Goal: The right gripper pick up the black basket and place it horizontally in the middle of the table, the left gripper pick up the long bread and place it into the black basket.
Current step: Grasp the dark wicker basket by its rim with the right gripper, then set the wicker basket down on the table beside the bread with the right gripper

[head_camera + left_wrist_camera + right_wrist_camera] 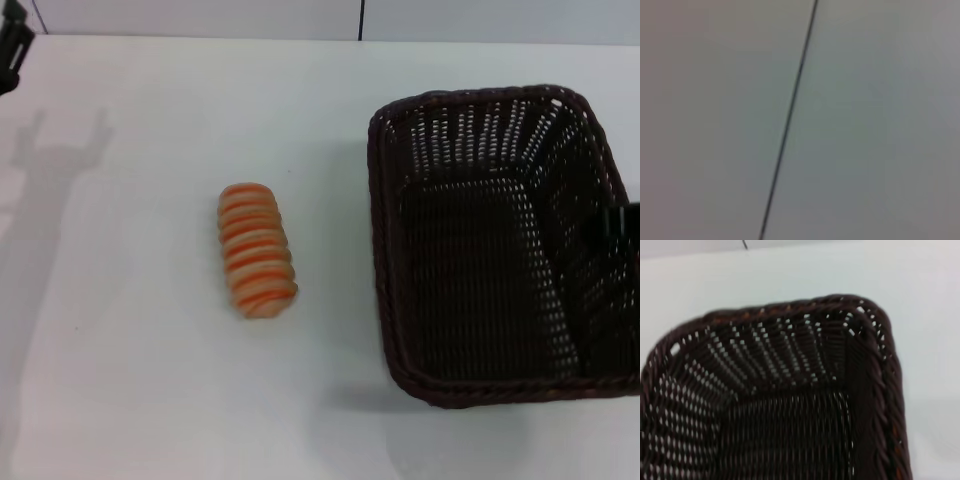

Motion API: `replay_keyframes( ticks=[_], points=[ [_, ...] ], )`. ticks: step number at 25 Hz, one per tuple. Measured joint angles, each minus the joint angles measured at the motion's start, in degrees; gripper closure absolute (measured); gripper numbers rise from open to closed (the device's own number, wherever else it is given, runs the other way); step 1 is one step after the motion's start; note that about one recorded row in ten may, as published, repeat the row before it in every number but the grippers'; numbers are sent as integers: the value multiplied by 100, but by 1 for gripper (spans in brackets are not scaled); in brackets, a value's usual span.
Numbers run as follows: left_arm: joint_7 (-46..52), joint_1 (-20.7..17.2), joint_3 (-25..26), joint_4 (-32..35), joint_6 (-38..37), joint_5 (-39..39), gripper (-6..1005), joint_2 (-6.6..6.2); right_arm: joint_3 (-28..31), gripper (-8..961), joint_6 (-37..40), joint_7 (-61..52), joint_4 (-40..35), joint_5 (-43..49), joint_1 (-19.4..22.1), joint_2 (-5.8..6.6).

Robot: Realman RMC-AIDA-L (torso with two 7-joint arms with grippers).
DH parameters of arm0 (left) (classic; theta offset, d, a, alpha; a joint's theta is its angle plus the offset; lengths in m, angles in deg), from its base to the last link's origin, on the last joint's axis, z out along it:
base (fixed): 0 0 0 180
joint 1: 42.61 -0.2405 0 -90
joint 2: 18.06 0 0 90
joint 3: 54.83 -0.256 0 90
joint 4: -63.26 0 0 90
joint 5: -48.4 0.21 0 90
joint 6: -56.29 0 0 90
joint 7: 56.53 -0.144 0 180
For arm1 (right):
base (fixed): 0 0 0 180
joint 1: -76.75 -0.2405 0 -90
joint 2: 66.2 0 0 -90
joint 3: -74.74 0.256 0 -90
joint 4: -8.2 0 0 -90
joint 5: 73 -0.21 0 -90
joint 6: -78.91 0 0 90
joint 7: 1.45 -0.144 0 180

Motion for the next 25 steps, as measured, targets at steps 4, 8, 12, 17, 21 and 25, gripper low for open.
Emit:
replay_keyframes(
  ticks=[4, 8, 12, 17, 21, 25],
  points=[
    [0, -33, 172, -3, -11, 18, 129, 1, -5, 779, 330, 324, -339, 28, 97, 2],
    [0, -137, 273, -59, -37, 6, 129, -31, -7, 791, 592, 714, -607, 3, 169, -2],
    [0, -172, 422, -64, -41, 3, 129, -67, -68, 795, 756, 1418, -894, -134, 67, -4],
    [0, -194, 643, -68, -41, 20, 129, -69, 29, 805, 761, 2778, -1058, -855, -139, 14],
    [0, -204, 701, -105, -40, 17, 128, -70, 64, 804, 519, 3642, -1283, -1200, -367, 20],
    [0, -218, 704, -157, -36, 6, 128, -70, 146, 805, -22, 4007, -1204, -1362, -876, 34]
  ],
)
